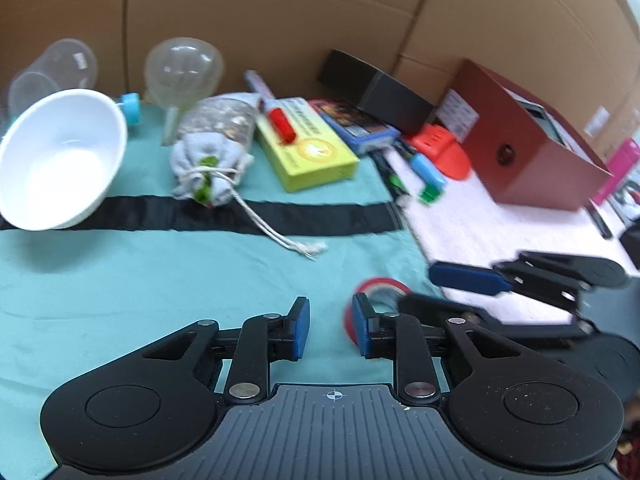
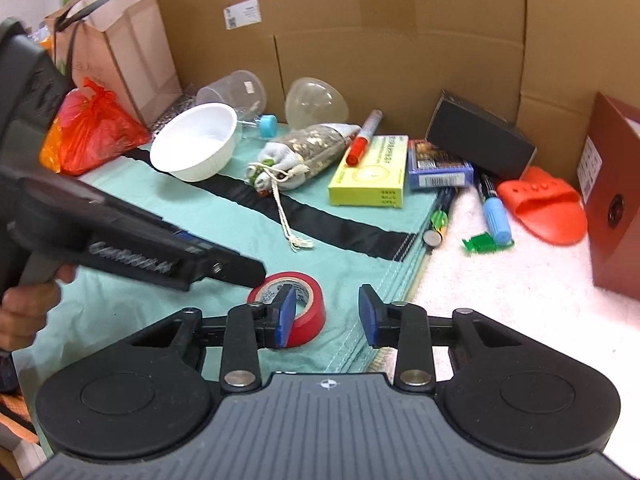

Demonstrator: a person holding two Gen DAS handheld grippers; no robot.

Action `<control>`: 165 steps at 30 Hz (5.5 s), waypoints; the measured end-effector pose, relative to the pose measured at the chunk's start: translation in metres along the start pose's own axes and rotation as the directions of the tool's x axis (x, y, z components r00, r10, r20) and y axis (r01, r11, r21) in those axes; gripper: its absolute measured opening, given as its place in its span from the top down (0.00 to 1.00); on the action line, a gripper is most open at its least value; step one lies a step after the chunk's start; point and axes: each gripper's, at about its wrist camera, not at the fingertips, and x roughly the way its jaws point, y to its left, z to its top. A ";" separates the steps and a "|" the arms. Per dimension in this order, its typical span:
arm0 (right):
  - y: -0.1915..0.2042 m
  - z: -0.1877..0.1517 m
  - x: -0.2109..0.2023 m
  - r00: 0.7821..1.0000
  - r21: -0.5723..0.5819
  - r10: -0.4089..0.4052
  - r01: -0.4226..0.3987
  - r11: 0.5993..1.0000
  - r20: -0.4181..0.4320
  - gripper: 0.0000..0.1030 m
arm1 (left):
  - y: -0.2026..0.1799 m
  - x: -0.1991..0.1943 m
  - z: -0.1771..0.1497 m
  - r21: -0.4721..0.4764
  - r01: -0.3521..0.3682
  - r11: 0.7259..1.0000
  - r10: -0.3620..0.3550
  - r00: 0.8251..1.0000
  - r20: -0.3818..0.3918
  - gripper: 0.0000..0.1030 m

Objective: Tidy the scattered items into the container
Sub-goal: 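Grasp the red tape roll with the left gripper and lift it, then lower the red tape roll into the maroon box and open the left gripper, then move the left gripper back to the yellow medicine box, then close the left gripper on the yellow medicine box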

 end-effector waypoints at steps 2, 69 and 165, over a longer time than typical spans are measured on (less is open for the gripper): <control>0.000 0.000 0.001 1.000 0.006 -0.001 0.001 1.000 -0.002 0.65 | -0.004 -0.001 0.000 0.016 0.009 1.000 -0.009 1.000 0.003 0.65; -0.220 0.048 -0.086 0.905 0.191 -0.345 0.304 0.933 0.250 0.85 | -0.227 0.116 0.183 0.257 0.214 0.942 -0.253 0.959 0.129 0.61; -0.032 0.060 0.102 0.996 -0.070 -0.073 0.076 0.995 0.044 0.30 | 0.011 0.083 0.088 -0.044 -0.076 0.996 0.079 0.993 0.082 0.29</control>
